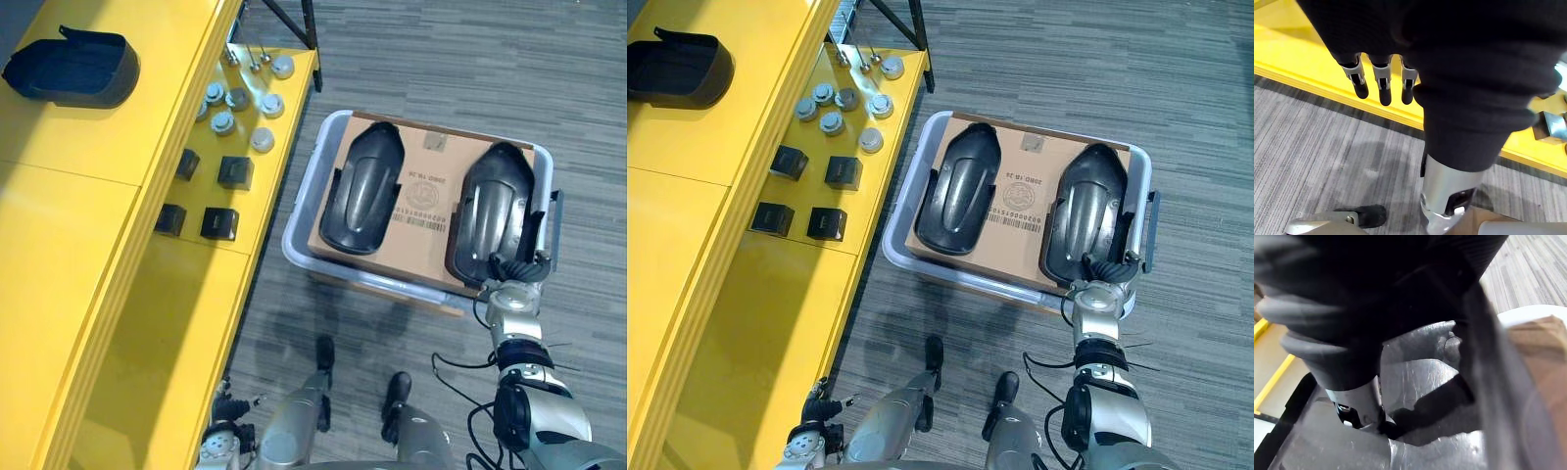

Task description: Walk over and take plastic housings, then place them on the shelf

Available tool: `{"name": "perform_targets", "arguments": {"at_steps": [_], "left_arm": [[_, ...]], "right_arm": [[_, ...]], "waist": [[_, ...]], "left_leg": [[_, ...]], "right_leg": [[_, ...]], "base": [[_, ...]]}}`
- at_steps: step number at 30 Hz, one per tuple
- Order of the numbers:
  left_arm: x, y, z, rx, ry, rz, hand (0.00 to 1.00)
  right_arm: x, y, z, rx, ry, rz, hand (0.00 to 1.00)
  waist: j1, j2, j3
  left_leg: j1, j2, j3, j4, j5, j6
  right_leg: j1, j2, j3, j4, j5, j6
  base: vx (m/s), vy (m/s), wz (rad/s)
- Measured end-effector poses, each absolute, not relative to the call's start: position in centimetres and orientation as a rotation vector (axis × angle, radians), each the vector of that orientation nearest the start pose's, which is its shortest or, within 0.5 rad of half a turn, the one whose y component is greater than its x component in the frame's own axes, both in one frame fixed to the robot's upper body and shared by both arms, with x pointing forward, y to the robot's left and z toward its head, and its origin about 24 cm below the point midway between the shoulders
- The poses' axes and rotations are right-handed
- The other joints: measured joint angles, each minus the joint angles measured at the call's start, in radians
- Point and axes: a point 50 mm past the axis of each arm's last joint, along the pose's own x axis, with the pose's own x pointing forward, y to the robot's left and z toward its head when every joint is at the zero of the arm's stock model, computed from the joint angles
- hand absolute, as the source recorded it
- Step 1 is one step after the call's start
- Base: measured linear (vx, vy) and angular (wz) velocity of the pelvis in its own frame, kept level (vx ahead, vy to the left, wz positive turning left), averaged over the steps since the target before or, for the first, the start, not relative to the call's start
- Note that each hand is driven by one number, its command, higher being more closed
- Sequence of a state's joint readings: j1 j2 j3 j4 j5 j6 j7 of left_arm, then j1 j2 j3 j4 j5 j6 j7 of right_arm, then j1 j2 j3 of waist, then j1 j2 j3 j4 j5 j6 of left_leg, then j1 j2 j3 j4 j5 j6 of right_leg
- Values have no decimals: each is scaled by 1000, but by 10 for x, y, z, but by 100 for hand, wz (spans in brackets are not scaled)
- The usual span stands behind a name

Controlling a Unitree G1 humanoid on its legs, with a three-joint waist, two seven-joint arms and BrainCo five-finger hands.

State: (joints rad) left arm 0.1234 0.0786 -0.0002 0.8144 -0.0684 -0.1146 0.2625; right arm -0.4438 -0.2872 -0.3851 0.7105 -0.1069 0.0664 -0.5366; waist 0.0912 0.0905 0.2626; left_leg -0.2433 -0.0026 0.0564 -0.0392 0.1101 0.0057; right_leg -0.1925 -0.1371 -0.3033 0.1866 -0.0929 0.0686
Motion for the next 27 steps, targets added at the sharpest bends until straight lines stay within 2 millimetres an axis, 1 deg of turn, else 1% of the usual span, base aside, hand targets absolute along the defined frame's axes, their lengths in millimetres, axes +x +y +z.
{"name": "perform_targets", "arguments": {"at_steps": [4, 5, 7, 9, 11, 12, 13, 15, 16, 17, 18, 19, 20, 21, 22, 23, 25, 27], "left_arm": [[136, 195, -129, 109, 792, 336, 0], [138, 195, -127, 108, 776, 337, 0], [144, 195, -122, 105, 749, 333, 0], [149, 195, -117, 102, 715, 322, 0], [159, 193, -105, 94, 647, 309, 0], [162, 192, -102, 92, 625, 306, 0], [165, 190, -94, 89, 584, 298, 0], [175, 184, -80, 79, 507, 274, 0], [181, 180, -71, 61, 458, 268, 0], [193, 173, -52, 27, 361, 262, 0], [197, 170, -44, 17, 322, 256, 0], [203, 165, -31, 5, 258, 241, 0], [209, 159, -11, -11, 163, 220, 0], [215, 152, 6, -29, 78, 196, 0], [217, 149, 15, -37, 37, 185, 0], [223, 141, 34, -58, -48, 166, 0], [229, 133, 51, -78, -120, 142, 0], [236, 123, 69, -101, -204, 114, 0]], "right_arm": [[278, -305, 32, -290, 208, -888, 100], [272, -305, 33, -315, 193, -892, 100], [261, -308, 34, -328, 176, -919, 100], [250, -312, 37, -347, 163, -951, 100], [240, -313, 45, -380, 116, -980, 100], [239, -313, 49, -393, 99, -983, 100], [238, -310, 57, -404, 58, -986, 100], [237, -305, 69, -428, -6, -996, 100], [234, -303, 75, -442, -37, -1004, 100], [232, -297, 82, -466, -79, -1000, 100], [233, -293, 85, -465, -94, -993, 100], [235, -285, 88, -470, -118, -971, 100], [238, -275, 93, -478, -151, -941, 100], [238, -264, 97, -486, -183, -907, 100], [238, -258, 99, -489, -198, -891, 100], [240, -244, 103, -482, -238, -844, 100], [243, -231, 108, -484, -274, -797, 100], [247, -207, 116, -470, -339, -703, 100]], "waist": [[-10, -4, -2], [-21, -5, -3], [-24, -12, -7], [-27, -26, -22], [-33, -46, -42], [-36, -50, -50], [-48, -57, -65], [-55, -59, -78], [-56, -58, -88], [-59, -58, -95], [-62, -59, -95], [-69, -58, -96], [-76, -57, -100], [-76, -54, -109], [-76, -52, -115], [-76, -49, -125], [-77, -45, -132], [-76, -43, -151]], "left_leg": [[44, 0, -3, -19, 0, 0], [52, -2, -6, -24, 0, 0], [69, -4, -7, -32, 0, 0], [79, -5, -7, -33, 0, 0], [100, -3, -5, -41, 0, 0], [104, -2, -5, -47, 0, 0], [109, -1, -2, -50, 0, 0], [119, -2, 1, -52, 0, 1], [119, -2, 0, -53, 0, 1], [126, -2, 0, -53, 0, 1], [132, -2, 0, -53, 0, 1], [141, -2, 1, -53, 0, 1], [146, -1, 1, -54, 0, 1], [146, 1, 2, -54, 0, 1], [146, 2, 2, -54, 0, 1], [152, 3, 4, -54, 0, 1], [162, 3, 6, -54, 0, 1], [172, 4, 15, -54, 0, 1]], "right_leg": [[44, -2, -3, -15, 0, 1], [54, -4, -9, -16, -1, 2], [66, -6, -9, -19, -1, 3], [80, -6, -9, -27, -1, 4], [99, -3, -9, -36, 0, 6], [100, -2, -7, -37, 0, 6], [101, -2, -3, -37, 0, 6], [109, -3, 2, -38, 0, 6], [110, -3, 2, -40, 0, 6], [118, -3, 2, -42, 0, 6], [124, -3, 2, -43, 0, 6], [133, -3, 1, -46, 0, 6], [140, -3, 2, -47, 0, 6], [139, -2, 2, -48, 0, 6], [140, -2, 2, -48, 0, 6], [145, -2, 4, -49, 0, 6], [156, -2, 4, -51, 0, 6], [162, -1, 10, -52, 1, 6]], "base": [[35, -18, 5], [21, 0, 7], [11, 1, 3], [17, -4, 0], [0, 0, 0], [20, -16, -8], [25, -14, -12], [17, -9, -7], [0, 0, 0], [0, 0, 0], [0, 0, 0], [0, 0, 0], [0, 0, 0], [0, 0, 0], [0, 0, 0], [0, 0, 0], [0, 0, 0], [6, -2, -7]]}}
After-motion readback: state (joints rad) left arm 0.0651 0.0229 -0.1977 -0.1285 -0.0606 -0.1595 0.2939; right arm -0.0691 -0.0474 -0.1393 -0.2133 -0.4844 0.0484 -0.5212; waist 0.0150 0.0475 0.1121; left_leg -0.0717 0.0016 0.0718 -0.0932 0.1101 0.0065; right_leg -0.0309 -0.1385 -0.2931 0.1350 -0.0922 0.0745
